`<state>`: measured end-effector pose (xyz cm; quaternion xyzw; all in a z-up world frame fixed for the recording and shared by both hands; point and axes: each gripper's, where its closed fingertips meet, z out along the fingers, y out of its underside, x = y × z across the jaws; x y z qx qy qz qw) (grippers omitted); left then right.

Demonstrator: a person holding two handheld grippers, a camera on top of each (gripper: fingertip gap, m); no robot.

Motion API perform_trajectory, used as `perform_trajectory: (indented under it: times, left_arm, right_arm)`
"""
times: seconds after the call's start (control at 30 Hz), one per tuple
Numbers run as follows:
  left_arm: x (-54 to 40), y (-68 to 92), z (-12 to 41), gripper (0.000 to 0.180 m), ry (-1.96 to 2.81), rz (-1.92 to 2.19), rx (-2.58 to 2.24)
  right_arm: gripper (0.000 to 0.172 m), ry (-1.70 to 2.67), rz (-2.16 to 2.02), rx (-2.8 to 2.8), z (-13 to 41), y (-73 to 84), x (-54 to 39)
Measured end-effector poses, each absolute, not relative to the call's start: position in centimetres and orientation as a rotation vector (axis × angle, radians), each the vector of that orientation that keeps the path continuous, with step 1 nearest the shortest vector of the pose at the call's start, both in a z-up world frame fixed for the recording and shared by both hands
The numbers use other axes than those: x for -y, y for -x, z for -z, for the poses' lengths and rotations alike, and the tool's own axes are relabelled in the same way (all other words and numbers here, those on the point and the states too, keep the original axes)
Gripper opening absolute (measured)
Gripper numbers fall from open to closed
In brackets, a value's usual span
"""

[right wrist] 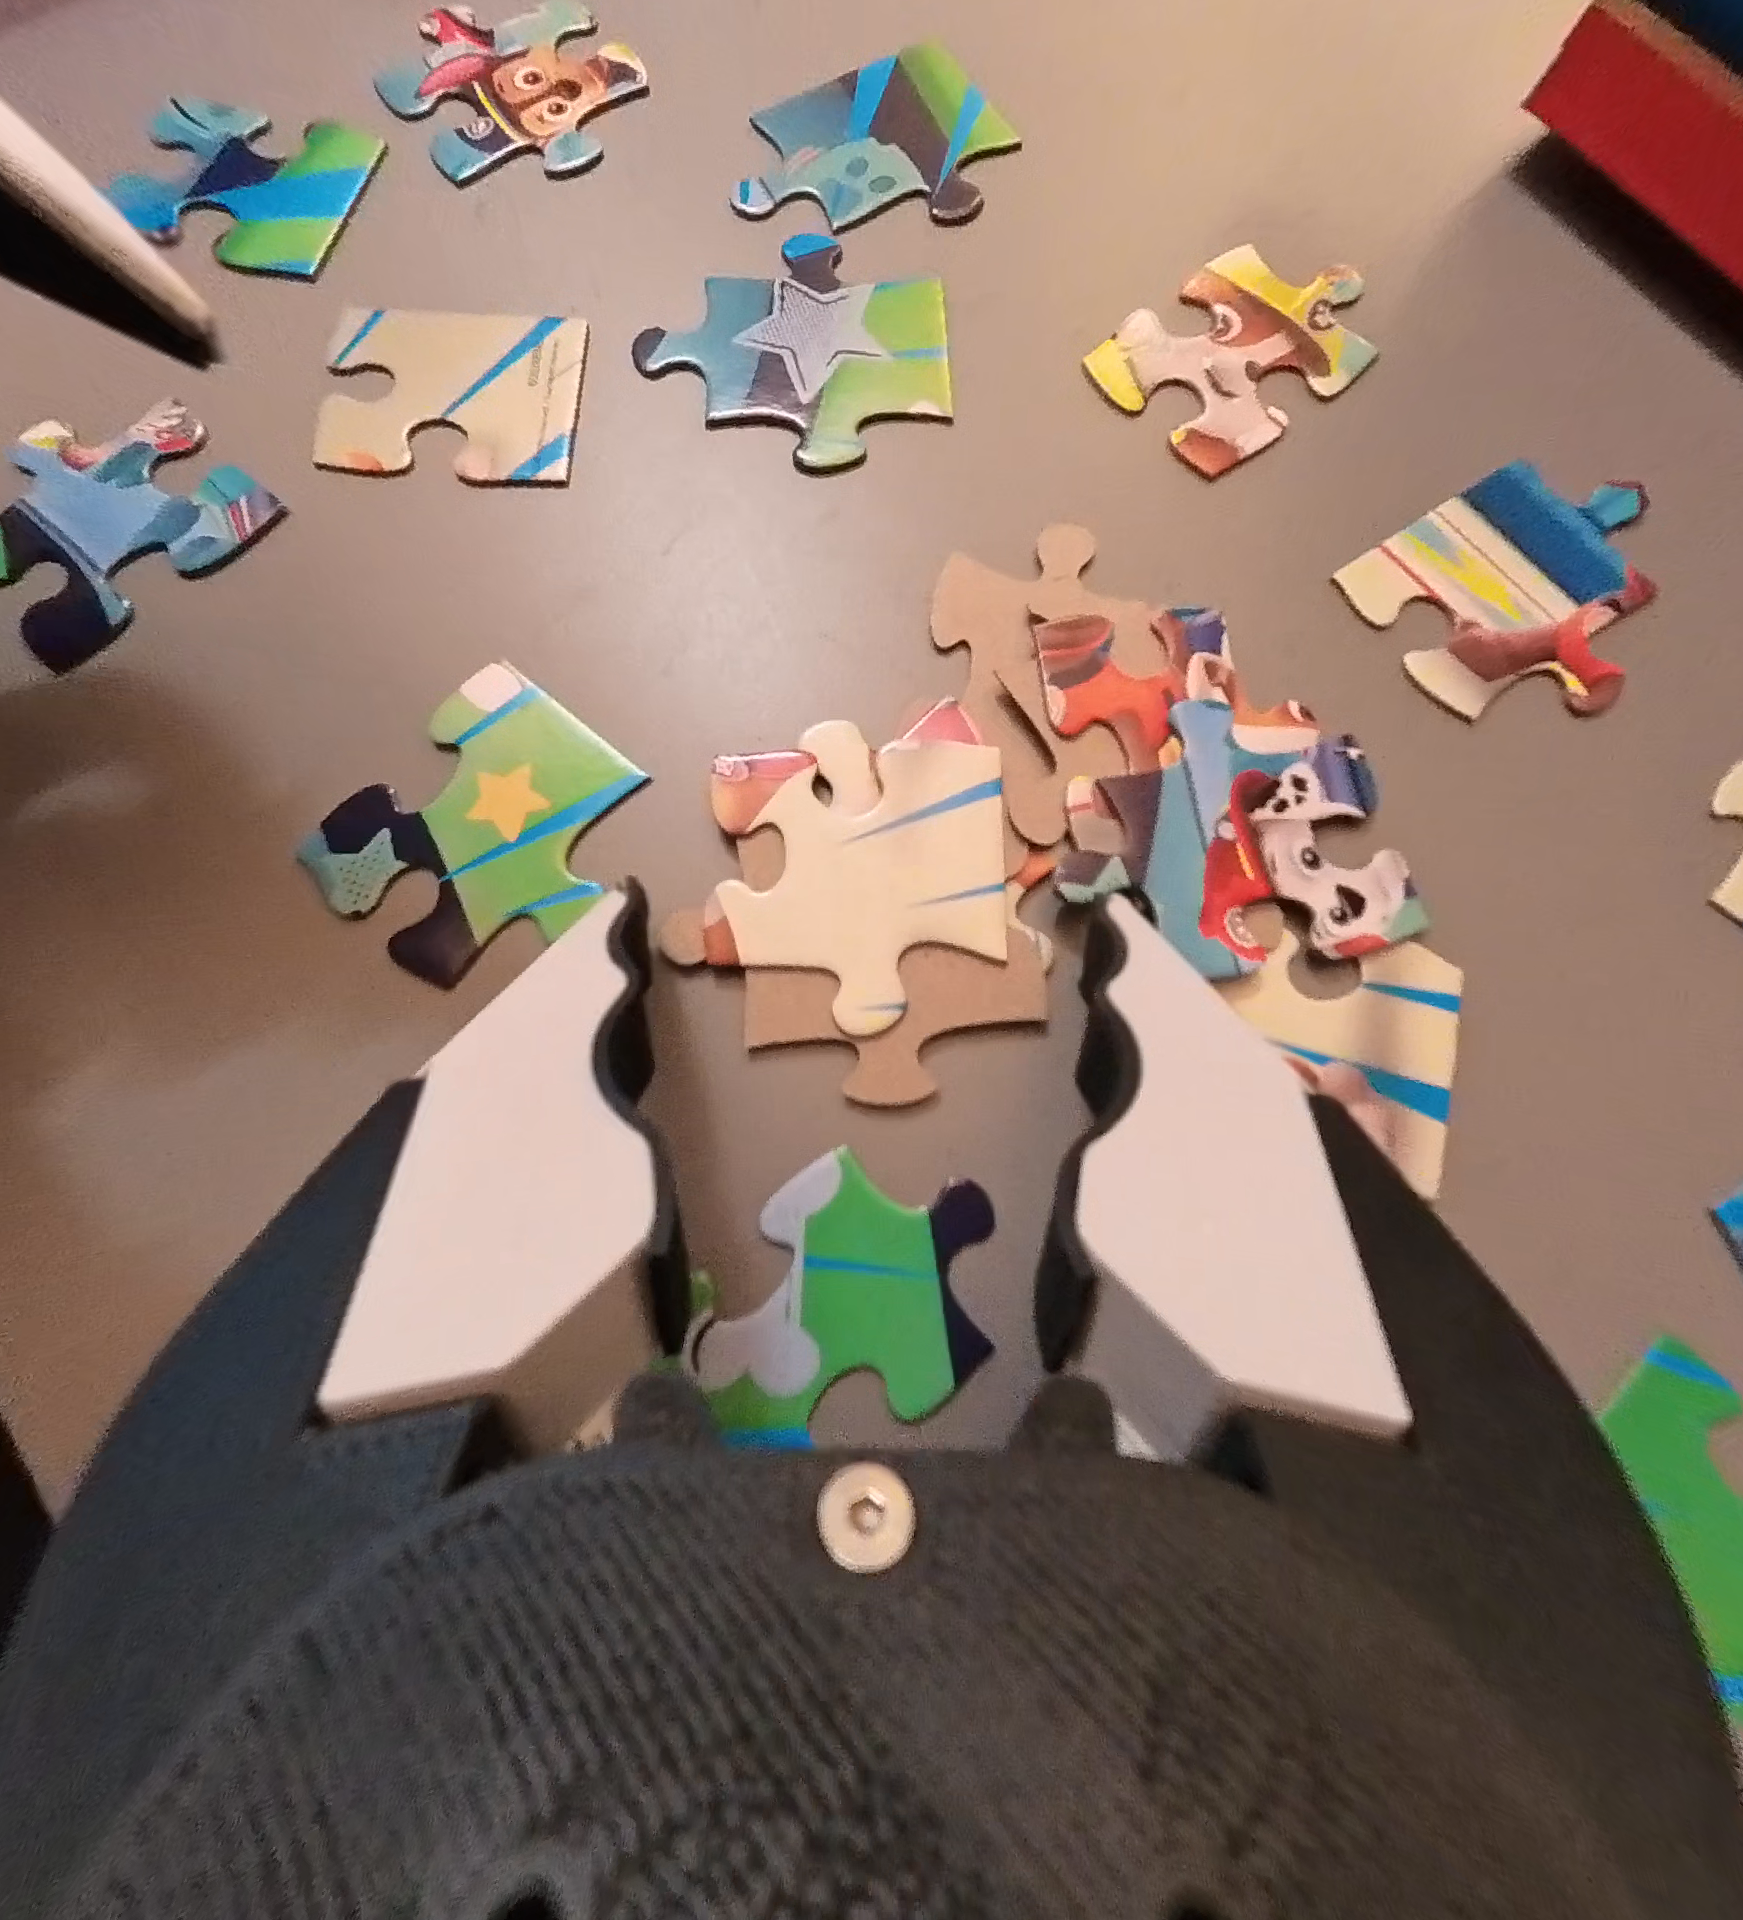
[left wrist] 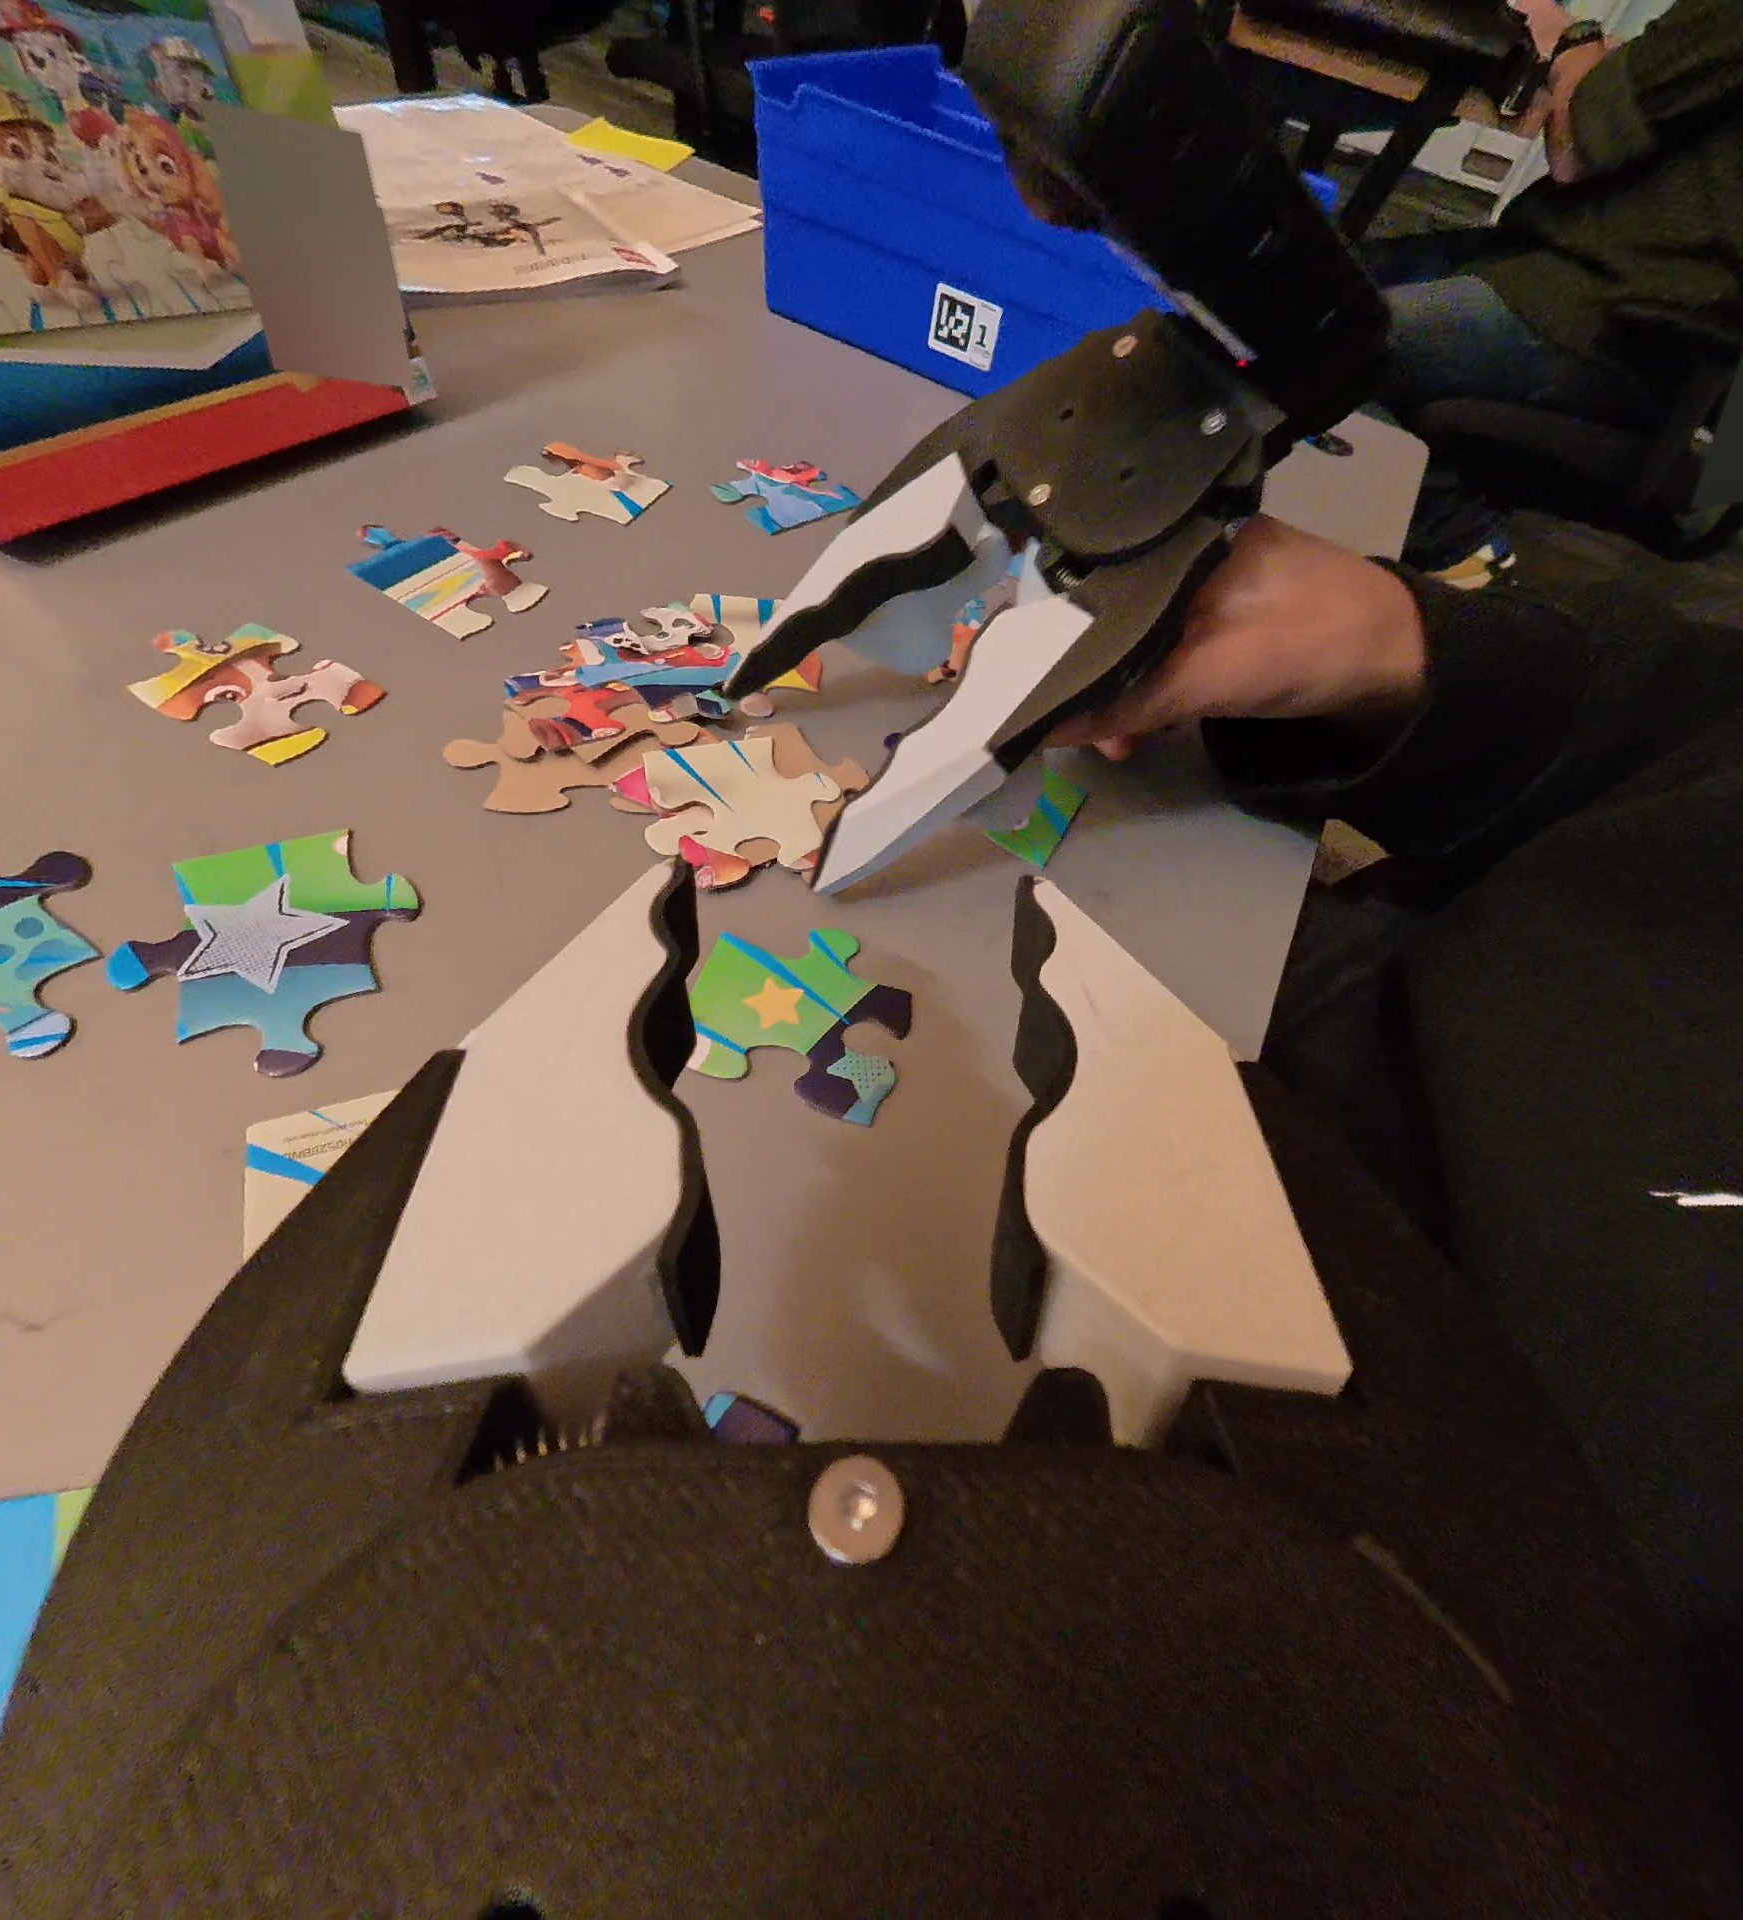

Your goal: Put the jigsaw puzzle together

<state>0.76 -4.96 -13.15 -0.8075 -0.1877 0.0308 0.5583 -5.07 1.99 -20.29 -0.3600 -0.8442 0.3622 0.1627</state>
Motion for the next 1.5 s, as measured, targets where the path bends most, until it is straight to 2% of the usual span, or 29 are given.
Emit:
perform_trajectory:
  times: [0.07, 0.17, 0.47, 0.5, 0.57, 0.7, 0.9, 1.13, 1.2, 1.23, 1.4, 1.43, 1.47, 1.5]
  left_arm:
    - [5.0, -0.8, 13.1, 0.059, 1.9, -0.072, 0.445]
    - [5.2, -0.7, 13.2, 0.059, 1.887, -0.069, 0.456]
    - [5.9, -0.4, 12.9, 0.059, 1.852, -0.071, 0.47]
    - [5.9, -0.3, 12.9, 0.059, 1.848, -0.074, 0.471]
    - [6.2, -0.2, 12.8, 0.059, 1.837, -0.079, 0.477]
    - [6.6, 0.0, 12.7, 0.058, 1.814, -0.074, 0.496]
    - [7.6, -0.2, 12.5, 0.058, 1.802, -0.108, 0.511]
    - [7.7, -0.2, 12.2, 0.058, 1.768, -0.087, 0.507]
    - [7.6, -0.3, 12.2, 0.058, 1.765, -0.084, 0.499]
    - [7.6, -0.3, 12.2, 0.058, 1.763, -0.083, 0.496]
    - [7.8, -0.3, 12.2, 0.058, 1.747, -0.077, 0.5]
    - [7.9, -0.3, 12.1, 0.058, 1.742, -0.078, 0.501]
    - [7.9, -0.3, 12.1, 0.058, 1.737, -0.079, 0.501]
    - [8.0, -0.3, 12.1, 0.058, 1.732, -0.079, 0.502]
  right_arm:
    - [0.077, 1.014, -1.013, 2.421, 20.7, 5.3, -1.7]
    - [0.059, 1.007, -1.008, 2.438, 20.8, 5.0, -1.5]
    - [0.057, 0.968, -1.012, 2.398, 18.5, 3.9, -2.8]
    - [0.038, 0.965, -1.045, 2.384, 18.0, 3.8, -2.8]
    - [0.032, 0.955, -1.159, 2.367, 16.8, 3.8, -2.0]
    - [0.04, 0.969, -1.239, 2.442, 16.7, 4.1, 0.3]
    - [0.068, 0.896, -0.903, 2.476, 19.1, 4.7, -1.4]
    - [0.069, 1.005, -0.896, 2.479, 20.8, 3.9, -2.2]
    - [0.065, 1.016, -0.917, 2.468, 20.7, 3.9, -2.3]
    - [0.055, 1.017, -0.914, 2.462, 20.7, 3.9, -2.4]
    - [0.054, 0.978, -0.969, 2.419, 19.0, 3.8, -2.4]
    - [0.021, 0.964, -0.991, 2.411, 18.5, 3.8, -2.3]
    - [0.01, 0.942, -1.032, 2.38, 17.6, 4.0, -2.1]
    - [0.013, 0.922, -1.072, 2.36, 16.9, 4.1, -1.7]
